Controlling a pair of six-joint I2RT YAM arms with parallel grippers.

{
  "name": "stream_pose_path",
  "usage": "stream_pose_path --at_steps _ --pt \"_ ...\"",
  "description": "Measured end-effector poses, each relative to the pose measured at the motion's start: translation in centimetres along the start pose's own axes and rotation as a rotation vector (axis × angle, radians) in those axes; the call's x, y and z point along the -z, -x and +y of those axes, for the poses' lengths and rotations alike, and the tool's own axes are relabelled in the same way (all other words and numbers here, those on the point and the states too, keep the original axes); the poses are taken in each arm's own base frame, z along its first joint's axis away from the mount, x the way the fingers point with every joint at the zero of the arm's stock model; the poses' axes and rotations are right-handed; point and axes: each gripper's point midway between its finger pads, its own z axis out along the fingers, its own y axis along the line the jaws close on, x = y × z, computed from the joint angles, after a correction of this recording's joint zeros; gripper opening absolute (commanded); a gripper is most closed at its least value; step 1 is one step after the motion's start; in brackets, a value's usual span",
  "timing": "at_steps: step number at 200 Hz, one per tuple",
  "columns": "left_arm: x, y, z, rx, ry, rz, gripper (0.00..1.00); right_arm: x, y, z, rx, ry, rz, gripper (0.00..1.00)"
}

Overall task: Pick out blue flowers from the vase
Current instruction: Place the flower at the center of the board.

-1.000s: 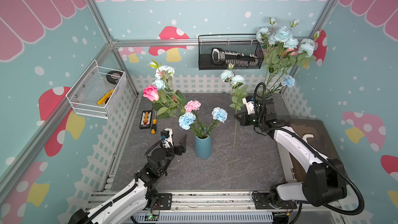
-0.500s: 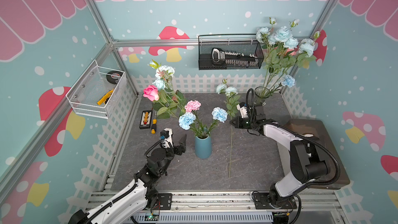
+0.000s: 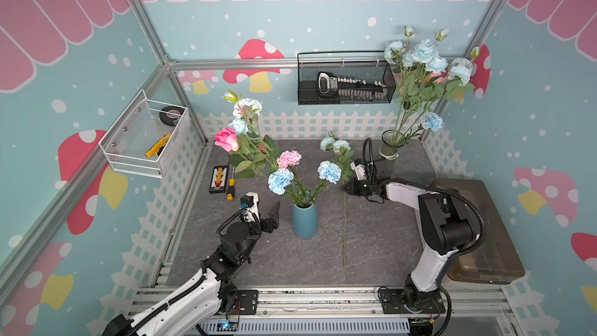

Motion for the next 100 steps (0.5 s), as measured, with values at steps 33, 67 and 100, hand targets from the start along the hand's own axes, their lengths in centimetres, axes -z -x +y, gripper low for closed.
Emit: stream_pose_path --at_steps 33,67,100 --pt "0.0 -0.1 0.0 -0.001 0.0 0.002 0.79 -0.9 0.0 -0.5 -0.013 0.002 0.008 0.0" --pt "0.0 0.0 0.1 -0.001 0.003 0.001 0.79 -2.3 -0.4 -1.4 -0.037 0.01 0.024 0.02" --pt "0.0 0.0 0.1 -0.001 0.003 0.001 0.79 -2.6 -0.6 -1.6 -0.053 0.009 0.03 0.04"
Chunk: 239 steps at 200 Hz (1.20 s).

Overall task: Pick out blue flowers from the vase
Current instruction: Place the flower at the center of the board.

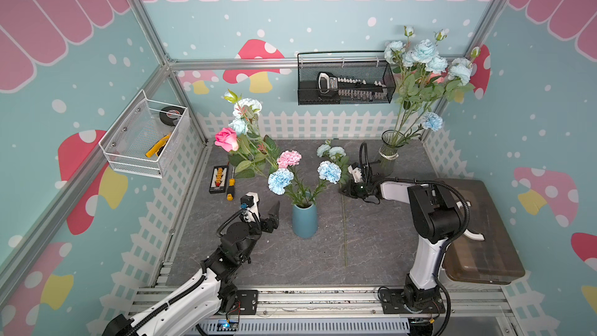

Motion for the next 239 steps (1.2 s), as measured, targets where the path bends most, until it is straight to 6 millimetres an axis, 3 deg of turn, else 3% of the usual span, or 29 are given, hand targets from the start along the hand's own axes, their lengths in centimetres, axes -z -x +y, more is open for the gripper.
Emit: stream_pose_path --at_steps 36,96,152,198,239 --pt "0.0 0.0 0.0 0.0 0.0 0.0 0.79 0.0 0.4 0.0 0.0 -0.002 -0.015 0.11" --pt "0.0 -0.1 0.0 -0.001 0.001 0.003 0.79 0.0 0.7 -0.2 0.0 -0.011 -0.035 0.11" --pt "0.0 0.0 0.0 0.0 0.0 0.002 0.79 0.3 -0.6 -0.5 -0.013 -0.01 -0.038 0.19" --pt "0.0 0.0 0.0 0.0 0.0 0.002 0.79 2.5 -1.0 0.8 0.023 -0.001 -0.084 0.24" --pt "0.0 -0.1 0.0 -0.001 0.0 0.002 0.79 7.1 -0.5 3.3 0.148 -0.01 -0.201 0.29"
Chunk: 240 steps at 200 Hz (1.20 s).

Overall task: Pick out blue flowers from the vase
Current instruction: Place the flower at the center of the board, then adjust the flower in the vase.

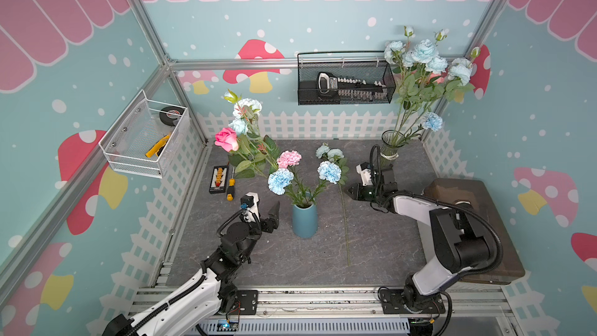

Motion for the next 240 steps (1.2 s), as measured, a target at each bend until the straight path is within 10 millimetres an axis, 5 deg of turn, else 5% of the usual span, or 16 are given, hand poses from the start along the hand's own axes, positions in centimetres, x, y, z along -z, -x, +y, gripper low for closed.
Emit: stream_pose_path --at_steps 38,107,170,193,240 --pt "-0.1 -0.3 0.0 -0.003 0.003 0.01 0.8 3.7 0.7 1.8 0.106 -0.021 -0.111 0.31" --pt "-0.8 -0.2 0.2 -0.005 0.03 0.029 0.85 7.4 -1.0 4.1 0.198 0.018 -0.215 0.35" --pt "-0.9 -0.5 0.4 -0.003 0.038 0.039 0.85 11.5 0.2 7.6 0.253 0.098 -0.356 0.99" --pt "-0.9 -0.3 0.5 0.001 0.04 0.034 0.85 11.7 -0.1 7.9 0.244 0.125 -0.354 0.98" --pt "-0.2 1.6 0.7 0.03 0.037 -0.032 0.85 11.6 -1.6 9.9 0.228 0.244 -0.321 0.68"
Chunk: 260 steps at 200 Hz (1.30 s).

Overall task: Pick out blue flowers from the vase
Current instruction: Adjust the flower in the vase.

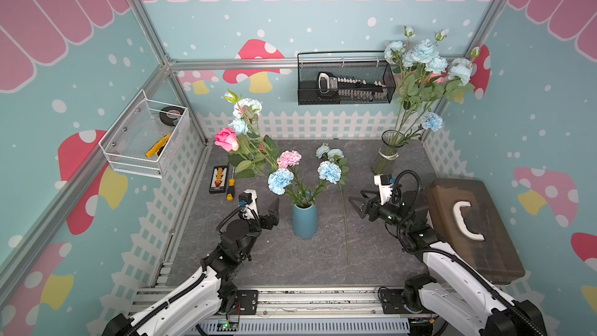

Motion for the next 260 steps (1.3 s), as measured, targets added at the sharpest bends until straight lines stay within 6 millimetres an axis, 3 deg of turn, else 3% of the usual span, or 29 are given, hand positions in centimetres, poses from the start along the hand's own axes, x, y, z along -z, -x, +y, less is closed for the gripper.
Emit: stream_pose_path --at_steps 45,59,101,166,194,260 --pt "0.1 0.1 0.7 0.014 0.018 -0.01 0.85 0.2 -0.6 6.2 0.113 0.164 -0.008 0.6" --pt "0.1 0.0 0.8 0.016 0.017 -0.007 0.85 -0.2 -1.1 7.4 0.131 0.197 0.004 0.59" --pt "0.4 0.1 0.8 0.024 0.008 -0.018 0.85 -2.5 -2.1 8.4 0.145 0.23 0.036 0.54" --pt "1.1 0.3 0.9 0.032 -0.001 -0.045 0.85 -5.6 -0.4 9.9 0.157 0.265 -0.048 0.52" --pt "1.1 0.4 0.9 0.038 0.0 -0.048 0.85 -6.3 -0.2 11.0 0.17 0.284 -0.069 0.51" --pt "1.4 0.5 1.1 0.048 -0.001 -0.06 0.85 -7.2 -0.1 11.0 0.176 0.29 -0.094 0.5"
